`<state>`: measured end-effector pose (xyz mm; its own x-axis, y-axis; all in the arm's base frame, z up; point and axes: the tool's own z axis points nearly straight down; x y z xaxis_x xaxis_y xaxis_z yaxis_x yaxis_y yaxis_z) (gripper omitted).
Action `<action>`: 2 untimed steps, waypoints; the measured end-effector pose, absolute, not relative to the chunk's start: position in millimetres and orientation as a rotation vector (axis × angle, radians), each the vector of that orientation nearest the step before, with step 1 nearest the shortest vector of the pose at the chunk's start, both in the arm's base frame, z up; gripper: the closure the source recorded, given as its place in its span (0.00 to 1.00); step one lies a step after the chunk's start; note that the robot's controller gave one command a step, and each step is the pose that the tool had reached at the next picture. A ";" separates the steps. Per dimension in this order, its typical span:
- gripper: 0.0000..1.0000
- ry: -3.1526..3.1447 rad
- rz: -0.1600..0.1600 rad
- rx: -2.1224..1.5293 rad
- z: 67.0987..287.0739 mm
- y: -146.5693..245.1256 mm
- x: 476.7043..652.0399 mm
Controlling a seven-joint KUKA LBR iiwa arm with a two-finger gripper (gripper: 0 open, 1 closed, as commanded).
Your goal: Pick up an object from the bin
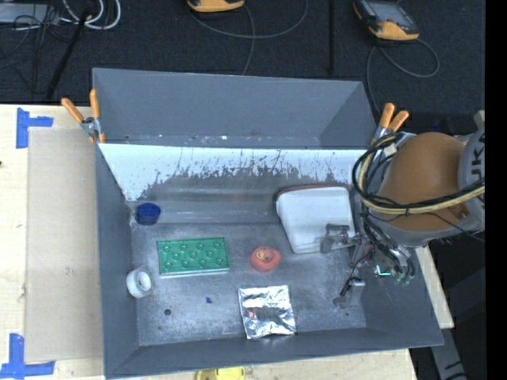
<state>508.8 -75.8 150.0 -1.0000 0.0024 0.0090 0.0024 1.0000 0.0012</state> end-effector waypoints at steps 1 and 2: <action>0.00 -3.135 -0.005 0.195 67.2 31.8 486.2; 0.00 -3.141 -0.001 0.029 100.1 31.7 477.0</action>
Offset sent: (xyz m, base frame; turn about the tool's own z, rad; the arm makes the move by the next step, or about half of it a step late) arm -0.0220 0.1029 -0.0800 -0.1199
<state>477.0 31.7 100.1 -0.9998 -0.0186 0.0001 -0.0186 0.9998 0.0008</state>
